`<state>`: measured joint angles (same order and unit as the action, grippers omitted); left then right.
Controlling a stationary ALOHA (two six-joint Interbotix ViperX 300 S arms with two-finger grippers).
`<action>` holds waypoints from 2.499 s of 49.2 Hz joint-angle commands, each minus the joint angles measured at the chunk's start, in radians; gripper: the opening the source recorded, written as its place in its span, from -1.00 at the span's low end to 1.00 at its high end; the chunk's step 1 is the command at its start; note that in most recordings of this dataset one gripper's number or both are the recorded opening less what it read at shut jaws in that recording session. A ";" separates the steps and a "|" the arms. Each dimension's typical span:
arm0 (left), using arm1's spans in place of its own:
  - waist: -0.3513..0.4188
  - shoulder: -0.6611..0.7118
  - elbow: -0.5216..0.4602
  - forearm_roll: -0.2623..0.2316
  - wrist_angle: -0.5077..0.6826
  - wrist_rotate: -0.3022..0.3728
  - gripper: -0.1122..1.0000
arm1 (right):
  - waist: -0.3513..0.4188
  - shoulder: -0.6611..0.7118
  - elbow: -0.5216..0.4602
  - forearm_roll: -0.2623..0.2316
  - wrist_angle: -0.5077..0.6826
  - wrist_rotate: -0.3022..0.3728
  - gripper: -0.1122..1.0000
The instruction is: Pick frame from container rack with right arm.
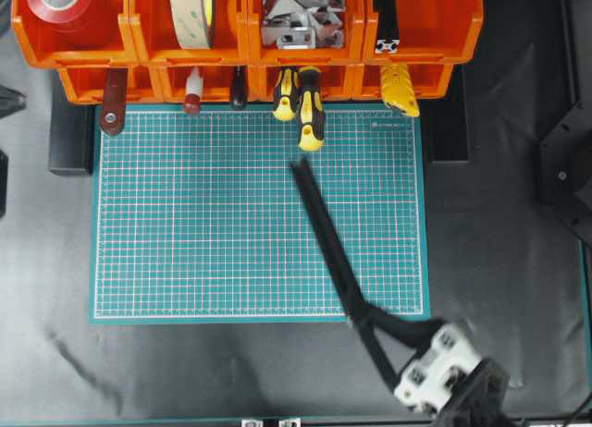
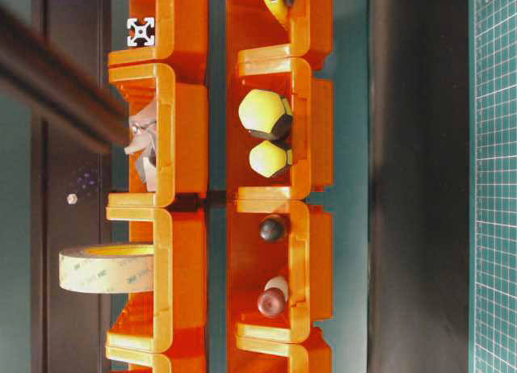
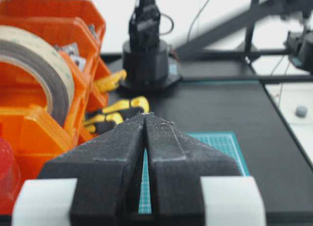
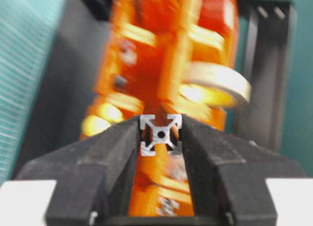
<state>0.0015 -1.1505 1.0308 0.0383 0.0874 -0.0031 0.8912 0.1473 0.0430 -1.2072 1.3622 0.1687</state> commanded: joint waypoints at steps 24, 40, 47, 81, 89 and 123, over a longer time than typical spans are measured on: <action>-0.020 0.005 -0.031 0.003 -0.017 -0.002 -0.79 | -0.127 -0.002 0.268 0.121 -0.396 0.014 -0.34; -0.026 0.003 -0.031 0.003 -0.018 0.000 -0.79 | -0.301 0.055 0.272 0.123 -0.509 0.017 -0.34; -0.028 0.003 -0.032 0.003 -0.018 0.000 -0.79 | -0.334 0.084 0.259 0.121 -0.529 0.020 -0.34; -0.028 0.000 -0.028 0.003 -0.009 0.005 -0.79 | -0.359 0.130 0.288 0.273 -0.695 0.138 -0.34; -0.028 -0.002 -0.028 0.003 -0.008 0.003 -0.79 | -0.359 0.138 0.299 0.322 -0.758 0.138 -0.31; -0.032 -0.008 -0.028 0.003 0.028 0.000 -0.79 | -0.396 -0.023 0.324 0.431 -0.792 0.505 0.65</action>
<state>-0.0276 -1.1628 1.0278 0.0383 0.1181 -0.0015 0.5154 0.2270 0.3651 -0.7747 0.5844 0.6136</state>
